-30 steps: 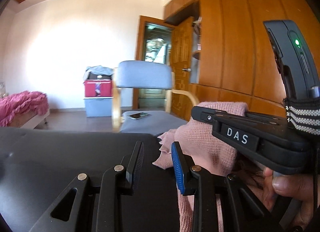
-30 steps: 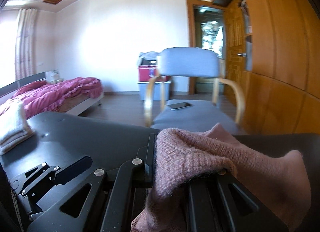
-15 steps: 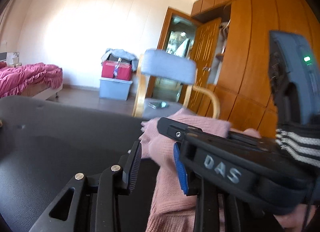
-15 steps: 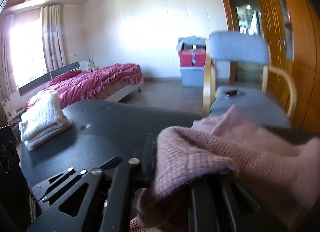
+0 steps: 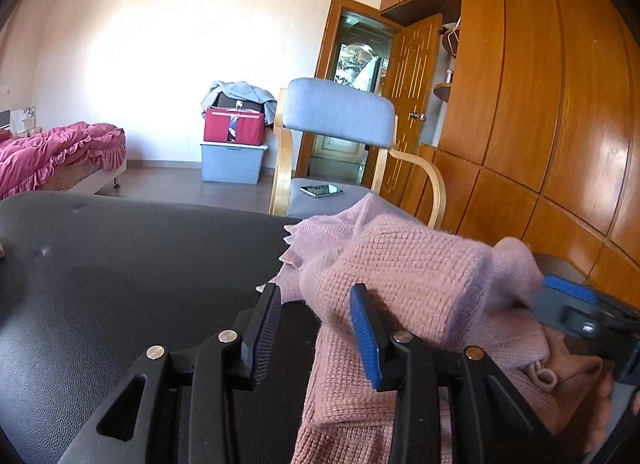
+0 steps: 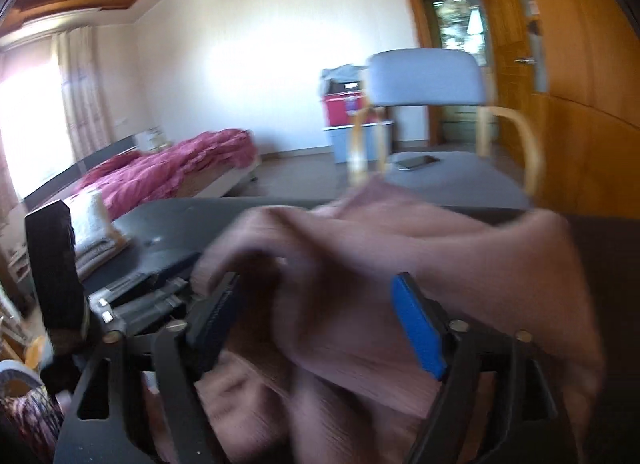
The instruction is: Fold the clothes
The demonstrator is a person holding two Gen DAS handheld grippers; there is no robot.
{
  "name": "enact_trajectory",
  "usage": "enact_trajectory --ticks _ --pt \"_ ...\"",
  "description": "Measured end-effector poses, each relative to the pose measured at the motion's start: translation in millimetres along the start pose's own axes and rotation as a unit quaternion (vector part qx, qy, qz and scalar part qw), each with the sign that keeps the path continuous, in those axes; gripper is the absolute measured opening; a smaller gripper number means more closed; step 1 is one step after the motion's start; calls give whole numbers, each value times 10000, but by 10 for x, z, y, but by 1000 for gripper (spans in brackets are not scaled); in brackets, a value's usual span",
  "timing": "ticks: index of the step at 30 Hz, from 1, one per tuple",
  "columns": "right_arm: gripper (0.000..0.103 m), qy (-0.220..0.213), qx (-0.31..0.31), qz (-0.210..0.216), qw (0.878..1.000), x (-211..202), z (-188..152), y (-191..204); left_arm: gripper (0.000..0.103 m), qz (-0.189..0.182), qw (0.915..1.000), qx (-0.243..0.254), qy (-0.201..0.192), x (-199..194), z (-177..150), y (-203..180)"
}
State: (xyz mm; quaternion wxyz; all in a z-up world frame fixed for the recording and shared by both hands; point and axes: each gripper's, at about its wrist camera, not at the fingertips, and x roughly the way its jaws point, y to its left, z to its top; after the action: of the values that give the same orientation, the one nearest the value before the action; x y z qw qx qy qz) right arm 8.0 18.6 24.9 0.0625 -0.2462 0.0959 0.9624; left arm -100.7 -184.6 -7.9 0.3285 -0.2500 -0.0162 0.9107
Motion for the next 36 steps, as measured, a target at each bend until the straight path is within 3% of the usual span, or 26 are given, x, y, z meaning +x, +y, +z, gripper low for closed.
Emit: enact_trajectory --ticks 4,9,11,13,15,19,24,26,30,34,36 --pt "84 213 -112 -562 9981 -173 -155 -239 37 82 9996 226 -141 -103 20 -92" --pt "84 498 -428 -539 9964 -206 -331 -272 37 184 9980 509 -319 -232 45 -208" --pt "84 569 -586 -705 9942 -161 -398 -260 37 101 9966 639 -506 -358 52 -255" --pt "84 649 -701 -998 9904 -114 -432 -293 39 144 9937 1023 -442 -316 28 -351" --pt "84 724 -591 -968 9909 -56 -422 -329 46 190 9892 1408 -372 -271 4 -447" --pt "84 810 -315 -808 9929 26 -400 -421 46 281 9755 2171 -230 -181 -44 -641" --pt "84 1087 -97 -702 9915 159 -406 -548 46 707 9565 2820 235 201 -97 -818" --pt "84 1196 -32 -683 9905 221 -401 -585 46 716 9506 3003 317 291 -109 -866" --pt "84 963 223 -652 9930 236 -273 -649 46 526 9540 2923 415 376 -158 -838" --pt "84 548 318 -823 9946 323 -93 -655 46 469 9576 2836 208 301 -154 -832" --pt "84 480 493 -814 9943 399 -52 -693 46 147 9578 2869 125 204 -147 -860"
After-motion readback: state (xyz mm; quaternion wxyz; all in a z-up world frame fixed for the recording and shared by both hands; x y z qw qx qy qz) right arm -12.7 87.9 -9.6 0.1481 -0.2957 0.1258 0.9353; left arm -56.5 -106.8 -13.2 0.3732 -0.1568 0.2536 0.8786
